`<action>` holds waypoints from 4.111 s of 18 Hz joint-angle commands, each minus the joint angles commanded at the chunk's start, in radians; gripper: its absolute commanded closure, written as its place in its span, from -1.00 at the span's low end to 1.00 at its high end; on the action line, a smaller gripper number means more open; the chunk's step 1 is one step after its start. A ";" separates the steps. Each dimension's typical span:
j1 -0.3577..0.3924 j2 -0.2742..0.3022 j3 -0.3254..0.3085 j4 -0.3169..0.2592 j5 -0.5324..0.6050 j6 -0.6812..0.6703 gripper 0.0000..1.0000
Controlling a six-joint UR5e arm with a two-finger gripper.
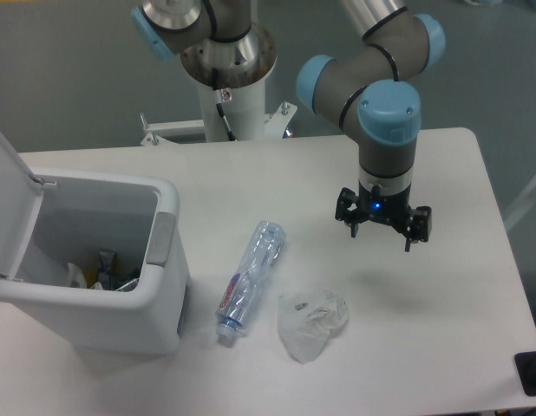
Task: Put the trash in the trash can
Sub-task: 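Move the open gripper down over the crumpled clear plastic bag, then close the gripper on the plastic bag and lift it, then carry the bag over the trash bin and open the gripper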
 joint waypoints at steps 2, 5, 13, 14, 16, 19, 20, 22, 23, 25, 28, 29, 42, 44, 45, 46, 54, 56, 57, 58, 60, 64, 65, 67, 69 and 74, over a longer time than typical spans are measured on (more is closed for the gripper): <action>-0.011 0.000 0.000 0.000 0.000 -0.002 -1.00; -0.031 -0.002 -0.002 0.005 0.006 -0.017 -1.00; -0.092 -0.006 -0.014 0.015 0.002 -0.051 -1.00; -0.103 -0.009 -0.020 0.031 0.002 -0.061 -1.00; -0.132 -0.034 -0.021 0.060 -0.002 -0.157 -1.00; -0.161 -0.090 0.000 0.106 0.000 -0.206 -1.00; -0.167 -0.112 0.014 0.115 0.002 -0.206 -1.00; -0.187 -0.158 0.047 0.120 0.005 -0.207 -1.00; -0.193 -0.175 0.060 0.120 0.005 -0.207 -1.00; -0.205 -0.196 0.064 0.127 0.011 -0.207 -1.00; -0.231 -0.222 0.066 0.132 0.084 -0.209 -0.81; -0.236 -0.225 0.064 0.135 0.101 -0.209 -0.59; -0.244 -0.222 0.089 0.141 0.091 -0.307 1.00; -0.244 -0.222 0.106 0.141 0.068 -0.339 1.00; -0.244 -0.222 0.112 0.141 0.052 -0.356 1.00; -0.244 -0.224 0.118 0.141 0.035 -0.376 1.00; -0.242 -0.152 0.135 0.141 -0.125 -0.484 1.00; -0.242 -0.124 0.143 0.140 -0.167 -0.503 1.00; -0.241 -0.108 0.144 0.140 -0.182 -0.509 1.00; -0.239 -0.088 0.146 0.140 -0.202 -0.515 1.00; -0.235 -0.054 0.146 0.138 -0.254 -0.523 1.00; -0.229 0.004 0.146 0.138 -0.365 -0.543 1.00; -0.229 0.015 0.147 0.140 -0.383 -0.548 1.00; -0.230 0.044 0.147 0.140 -0.416 -0.548 1.00; -0.233 0.058 0.146 0.138 -0.455 -0.548 1.00; -0.238 0.149 0.126 0.135 -0.566 -0.571 1.00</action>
